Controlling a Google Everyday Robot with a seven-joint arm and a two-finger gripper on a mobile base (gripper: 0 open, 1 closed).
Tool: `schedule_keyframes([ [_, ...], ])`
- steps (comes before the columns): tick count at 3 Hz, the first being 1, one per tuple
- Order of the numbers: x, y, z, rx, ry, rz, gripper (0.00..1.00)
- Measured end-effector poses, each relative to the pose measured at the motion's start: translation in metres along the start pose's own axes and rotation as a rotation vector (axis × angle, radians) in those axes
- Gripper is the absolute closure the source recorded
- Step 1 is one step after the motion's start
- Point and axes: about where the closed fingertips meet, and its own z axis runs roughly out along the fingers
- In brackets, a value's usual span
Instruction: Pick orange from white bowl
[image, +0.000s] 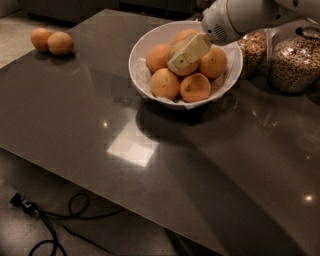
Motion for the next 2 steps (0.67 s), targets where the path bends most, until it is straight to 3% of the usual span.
schedule_keyframes([
  [1,0.024,0.005,0.014,-0.032,0.012,0.036,0.00],
  [2,0.041,0.010,0.025,-0.058,0.025,0.062,0.19],
])
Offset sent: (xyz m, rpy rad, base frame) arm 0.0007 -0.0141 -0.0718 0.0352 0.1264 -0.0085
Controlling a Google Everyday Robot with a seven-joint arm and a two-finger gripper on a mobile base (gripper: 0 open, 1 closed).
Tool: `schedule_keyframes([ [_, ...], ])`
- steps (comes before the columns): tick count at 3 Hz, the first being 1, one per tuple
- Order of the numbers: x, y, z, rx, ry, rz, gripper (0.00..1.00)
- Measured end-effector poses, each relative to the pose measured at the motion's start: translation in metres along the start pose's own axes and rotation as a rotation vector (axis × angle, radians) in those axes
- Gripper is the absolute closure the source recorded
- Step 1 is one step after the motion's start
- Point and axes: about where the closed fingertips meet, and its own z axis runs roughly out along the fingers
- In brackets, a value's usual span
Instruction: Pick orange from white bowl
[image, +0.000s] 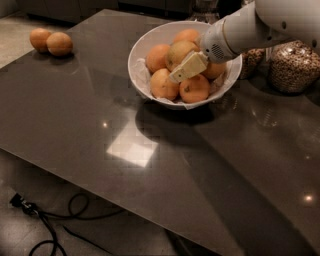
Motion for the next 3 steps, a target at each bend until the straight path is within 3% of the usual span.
schedule_keyframes([
  [1,0.0020,0.0004,0.0002,-0.004,0.003,0.009,0.35],
  [2,-0.0015,-0.0005,-0.0025,-0.004,0.003,0.009,0.45],
  [3,-0.0015,-0.0005,-0.0025,-0.004,0.003,0.009,0.64],
])
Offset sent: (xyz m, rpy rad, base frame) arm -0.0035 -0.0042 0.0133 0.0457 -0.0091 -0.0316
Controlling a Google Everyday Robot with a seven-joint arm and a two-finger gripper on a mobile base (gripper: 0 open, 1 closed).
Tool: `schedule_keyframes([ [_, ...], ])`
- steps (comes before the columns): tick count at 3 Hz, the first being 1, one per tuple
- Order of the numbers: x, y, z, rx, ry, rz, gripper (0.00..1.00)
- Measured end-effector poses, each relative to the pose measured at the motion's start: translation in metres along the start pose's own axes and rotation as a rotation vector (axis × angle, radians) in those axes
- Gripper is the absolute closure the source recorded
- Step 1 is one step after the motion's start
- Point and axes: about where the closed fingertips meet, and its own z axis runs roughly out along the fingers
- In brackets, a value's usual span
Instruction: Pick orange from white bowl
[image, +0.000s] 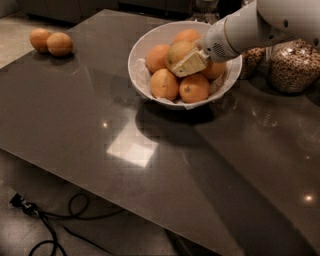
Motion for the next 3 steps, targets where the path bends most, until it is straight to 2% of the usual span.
schedule_keyframes([
  [1,0.000,0.000,0.000,0.000,0.000,0.000,0.87],
  [2,-0.001,0.001,0.001,-0.006,-0.004,0.002,1.00],
  [3,-0.017,0.001,-0.012,-0.053,-0.099,0.024,1.00],
])
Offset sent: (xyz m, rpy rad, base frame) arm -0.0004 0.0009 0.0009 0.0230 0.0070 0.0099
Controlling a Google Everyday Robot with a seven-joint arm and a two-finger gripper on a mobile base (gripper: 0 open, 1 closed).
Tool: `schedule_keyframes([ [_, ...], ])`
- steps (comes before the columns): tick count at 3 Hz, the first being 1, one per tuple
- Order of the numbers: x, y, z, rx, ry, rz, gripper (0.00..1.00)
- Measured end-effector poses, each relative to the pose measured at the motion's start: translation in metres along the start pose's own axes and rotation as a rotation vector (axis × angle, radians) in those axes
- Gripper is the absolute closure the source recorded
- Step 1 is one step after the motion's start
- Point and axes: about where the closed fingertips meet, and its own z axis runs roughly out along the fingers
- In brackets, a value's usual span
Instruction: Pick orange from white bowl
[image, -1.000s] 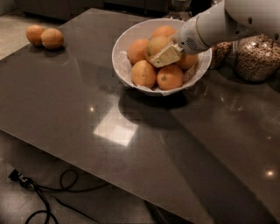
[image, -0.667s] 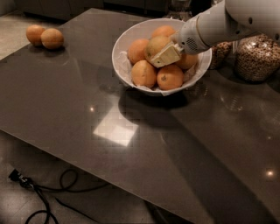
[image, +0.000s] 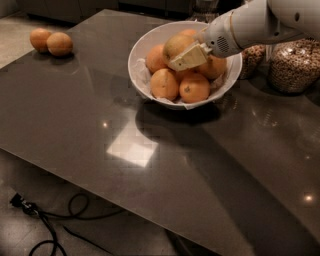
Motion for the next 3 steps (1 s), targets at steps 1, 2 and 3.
schedule_keyframes([
  [1,-0.024,-0.008,-0.032,-0.003,-0.115,0.017,1.00],
  [2,-0.031,-0.015,-0.060,0.039,-0.149,0.024,1.00],
  [3,-0.031,-0.015,-0.060,0.039,-0.149,0.025,1.00],
])
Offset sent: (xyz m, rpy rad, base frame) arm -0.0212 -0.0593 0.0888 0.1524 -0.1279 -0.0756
